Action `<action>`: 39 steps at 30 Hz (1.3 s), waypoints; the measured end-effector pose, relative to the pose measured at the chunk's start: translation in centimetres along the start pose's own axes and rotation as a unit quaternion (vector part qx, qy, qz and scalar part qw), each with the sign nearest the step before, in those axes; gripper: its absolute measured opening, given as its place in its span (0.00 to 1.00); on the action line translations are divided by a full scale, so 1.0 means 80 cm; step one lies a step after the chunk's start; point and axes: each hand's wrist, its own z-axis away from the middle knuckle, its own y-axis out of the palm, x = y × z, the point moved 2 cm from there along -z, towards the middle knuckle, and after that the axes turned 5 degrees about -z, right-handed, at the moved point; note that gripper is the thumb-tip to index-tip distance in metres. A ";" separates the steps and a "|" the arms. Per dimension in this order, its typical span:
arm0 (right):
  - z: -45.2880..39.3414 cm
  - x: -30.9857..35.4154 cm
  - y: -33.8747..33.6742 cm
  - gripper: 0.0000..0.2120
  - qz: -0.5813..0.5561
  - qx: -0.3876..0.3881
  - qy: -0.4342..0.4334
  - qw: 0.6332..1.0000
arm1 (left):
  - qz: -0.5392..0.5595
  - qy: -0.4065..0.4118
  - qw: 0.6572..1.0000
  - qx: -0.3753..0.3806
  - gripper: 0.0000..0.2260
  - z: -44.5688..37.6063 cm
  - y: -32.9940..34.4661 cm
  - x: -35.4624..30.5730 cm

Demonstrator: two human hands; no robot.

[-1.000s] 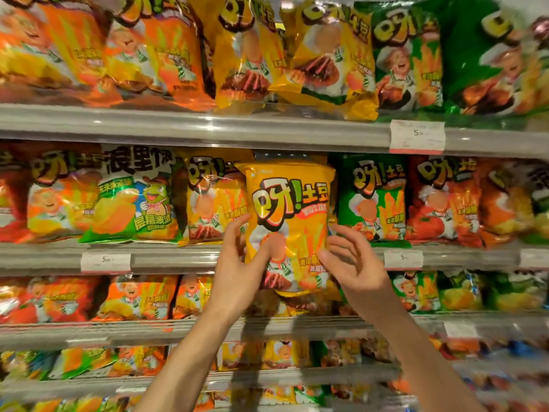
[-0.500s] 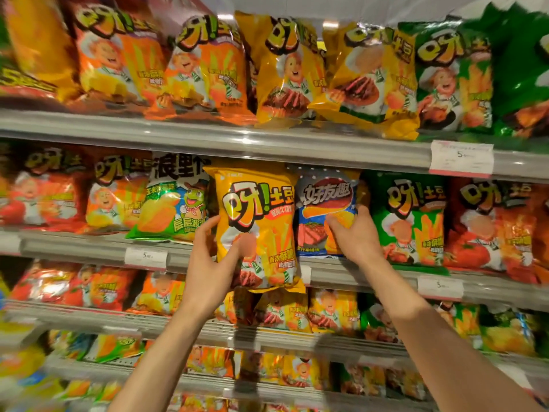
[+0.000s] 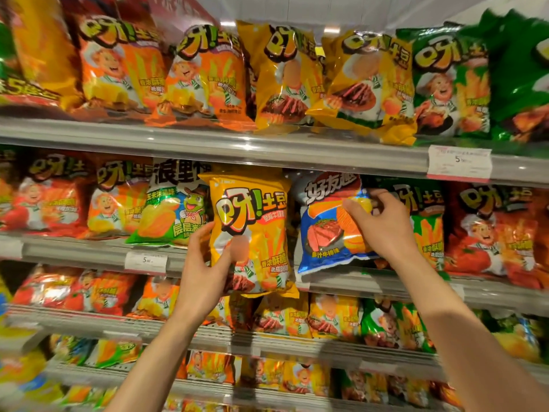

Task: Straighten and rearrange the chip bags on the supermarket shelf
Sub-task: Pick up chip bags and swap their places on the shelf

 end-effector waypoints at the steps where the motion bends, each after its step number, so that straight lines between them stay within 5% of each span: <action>1: 0.009 -0.003 -0.006 0.26 -0.001 0.004 0.001 1.000 | 0.002 0.001 1.000 0.003 0.25 -0.001 0.003 -0.002; 5: 0.047 -0.024 -0.039 0.18 -0.024 -0.012 0.021 0.999 | 0.014 0.015 1.000 0.018 0.28 -0.006 0.030 -0.013; 12: 0.086 -0.077 -0.102 0.23 -0.107 -0.092 0.073 0.987 | -0.011 0.040 0.999 0.012 0.27 -0.028 0.114 -0.051; 16: 0.098 -0.094 -0.122 0.11 -0.122 -0.096 0.035 0.987 | -0.036 0.055 0.997 0.038 0.27 -0.045 0.162 -0.070; 21: 0.103 -0.110 -0.128 0.29 -0.116 -0.097 0.032 0.988 | -0.065 0.040 0.994 0.075 0.29 -0.055 0.198 -0.067; 26: 0.105 -0.113 -0.124 0.25 -0.128 -0.096 0.009 0.987 | -0.087 0.033 0.986 0.137 0.29 -0.050 0.194 -0.068; 35: 0.126 -0.112 -0.093 0.17 -0.162 -0.084 0.033 0.983 | -0.086 0.159 0.982 0.047 0.23 0.001 0.156 -0.051; 39: 0.146 -0.106 -0.064 0.11 -0.180 -0.065 0.080 0.978 | 0.016 0.077 0.977 0.200 0.19 0.051 0.144 -0.045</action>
